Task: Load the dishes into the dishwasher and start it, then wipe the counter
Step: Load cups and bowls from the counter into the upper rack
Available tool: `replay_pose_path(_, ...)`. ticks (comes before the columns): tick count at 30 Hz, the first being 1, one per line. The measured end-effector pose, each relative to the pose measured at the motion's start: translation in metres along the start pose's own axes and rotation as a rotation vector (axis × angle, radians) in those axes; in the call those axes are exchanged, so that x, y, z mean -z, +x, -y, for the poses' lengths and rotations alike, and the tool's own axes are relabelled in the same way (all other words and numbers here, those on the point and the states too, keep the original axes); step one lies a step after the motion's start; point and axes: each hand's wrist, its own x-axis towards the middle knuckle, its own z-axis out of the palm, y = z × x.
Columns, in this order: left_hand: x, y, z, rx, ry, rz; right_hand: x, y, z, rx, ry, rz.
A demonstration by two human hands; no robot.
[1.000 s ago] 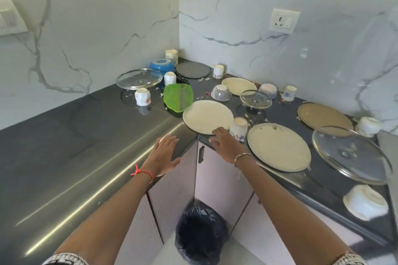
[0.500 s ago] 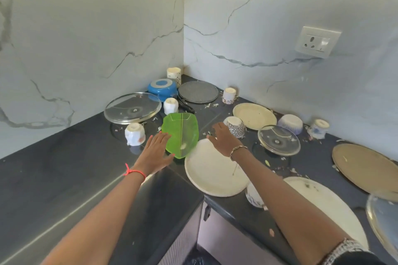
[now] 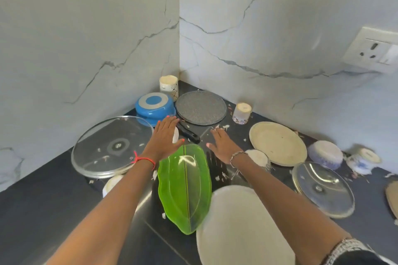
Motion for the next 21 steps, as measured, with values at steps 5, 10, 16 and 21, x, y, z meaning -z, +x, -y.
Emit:
replay_pose_path(5, -0.011, 0.051, 0.021, -0.002, 0.069, -0.013, -0.016, 0.057, -0.022, 0.152, -0.174, 0.052)
replay_pose_path(10, -0.016, 0.097, 0.034, 0.019, 0.097, -0.024, -0.028, 0.096, -0.041, 0.305, -0.244, 0.085)
replay_pose_path(16, -0.017, 0.145, 0.055, 0.046, 0.149, -0.042, -0.027, 0.106, -0.062, 0.425, -0.229, 0.068)
replay_pose_path(21, -0.008, 0.189, 0.071, 0.14, 0.189, -0.079, -0.03, 0.108, -0.066, 0.452, -0.21, 0.027)
